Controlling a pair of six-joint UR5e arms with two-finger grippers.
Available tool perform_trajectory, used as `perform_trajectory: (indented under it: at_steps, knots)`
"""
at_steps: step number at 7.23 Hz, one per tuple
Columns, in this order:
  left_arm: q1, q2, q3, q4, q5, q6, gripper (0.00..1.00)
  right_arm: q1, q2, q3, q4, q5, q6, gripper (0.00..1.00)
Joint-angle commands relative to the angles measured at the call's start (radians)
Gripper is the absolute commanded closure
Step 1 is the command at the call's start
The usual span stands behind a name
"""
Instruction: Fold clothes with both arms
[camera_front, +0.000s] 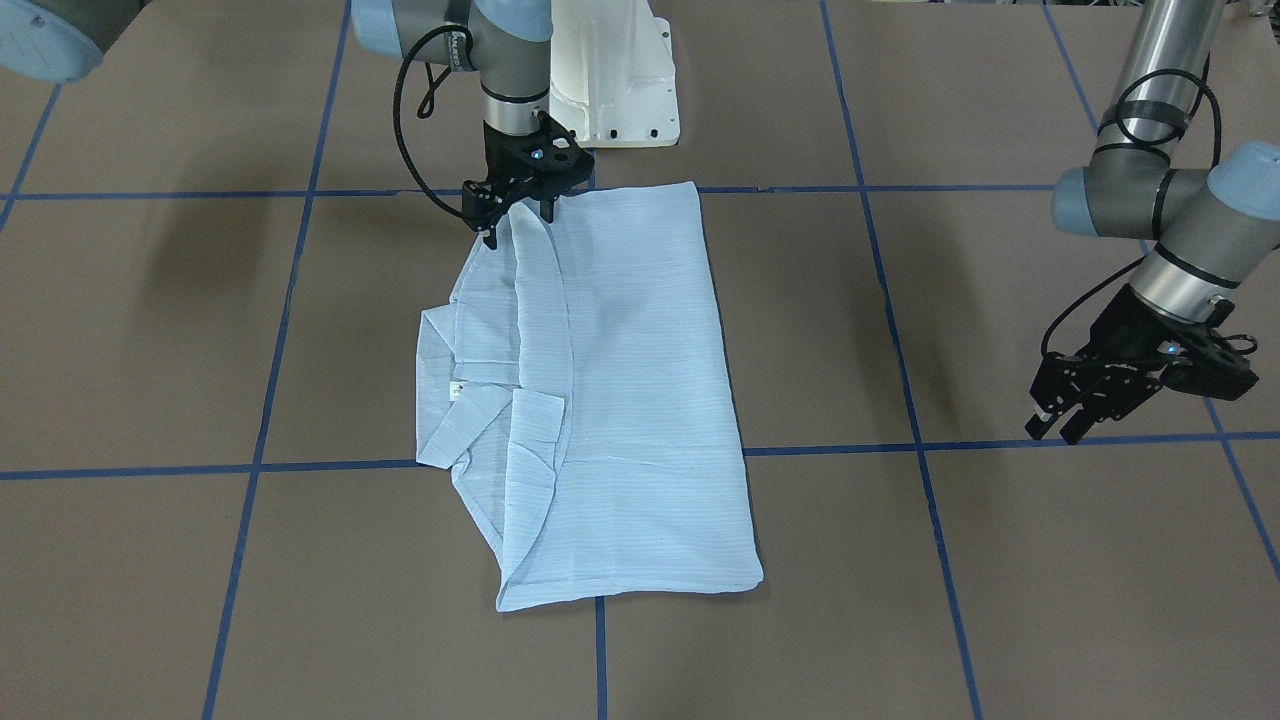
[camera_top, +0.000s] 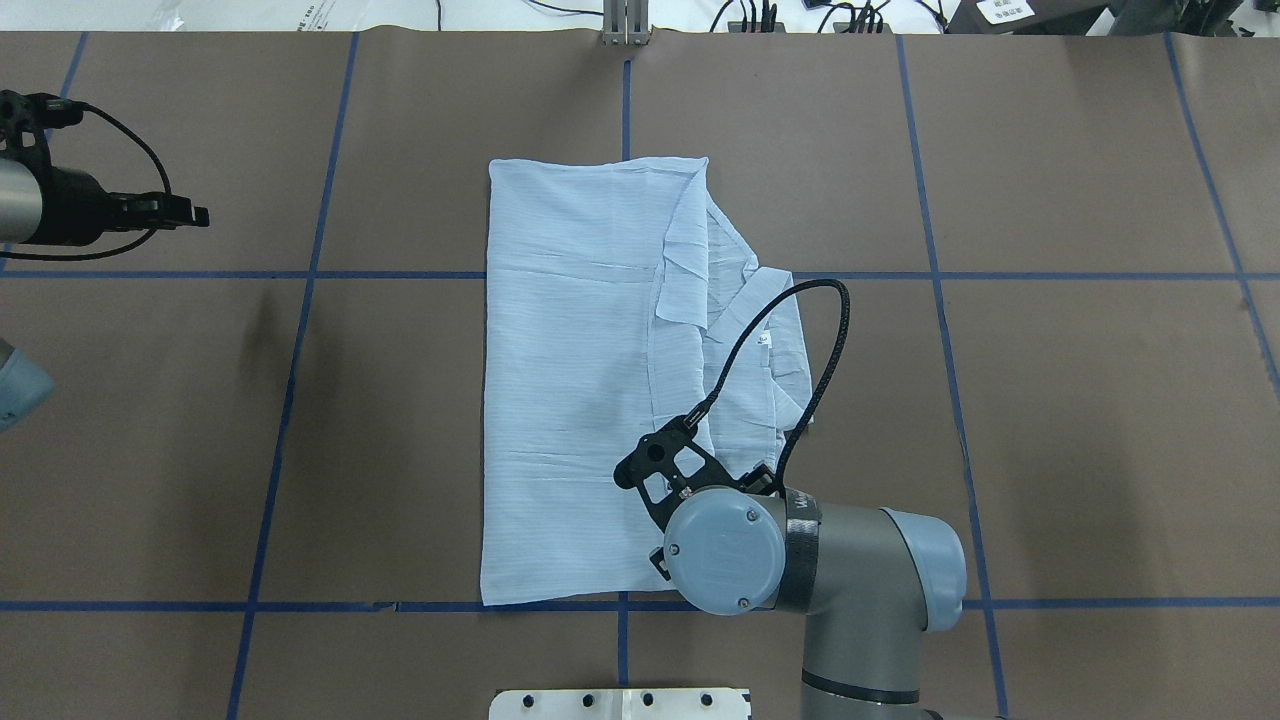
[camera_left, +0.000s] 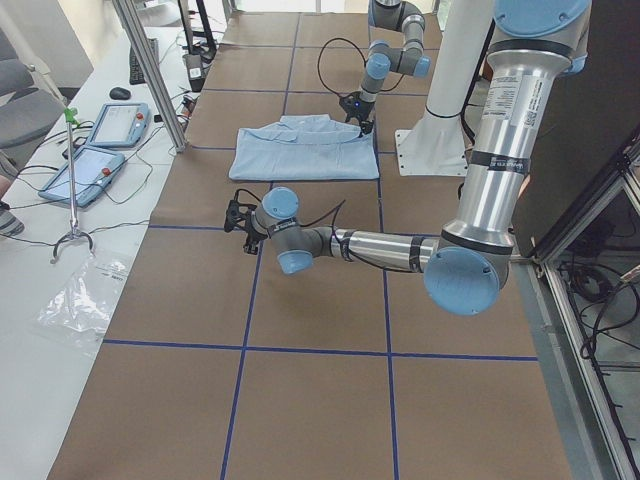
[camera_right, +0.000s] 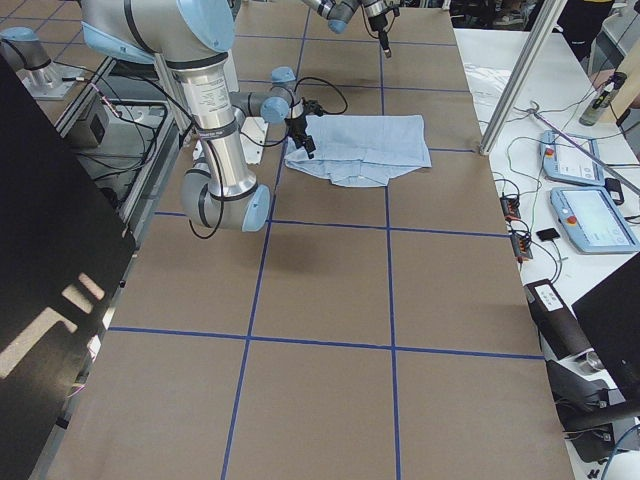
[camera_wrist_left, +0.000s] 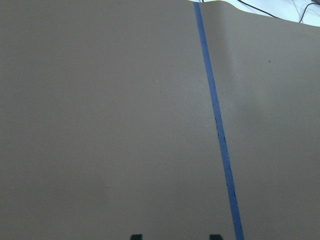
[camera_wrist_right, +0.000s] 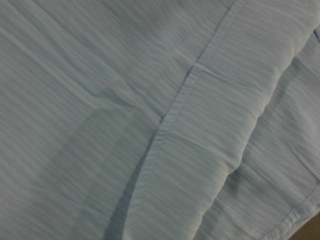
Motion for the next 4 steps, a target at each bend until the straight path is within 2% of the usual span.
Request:
perform_trajectory:
  at_steps: [1,4]
  knots:
    - [-0.002,0.001,-0.001,0.001,0.000,0.000,0.45,-0.003,0.004,-0.013,0.000,-0.003,-0.002,0.00]
    - [-0.002,0.002,-0.007,0.004,0.002,-0.002,0.45,0.008,0.006,-0.019,-0.001,-0.012,-0.028,0.00]
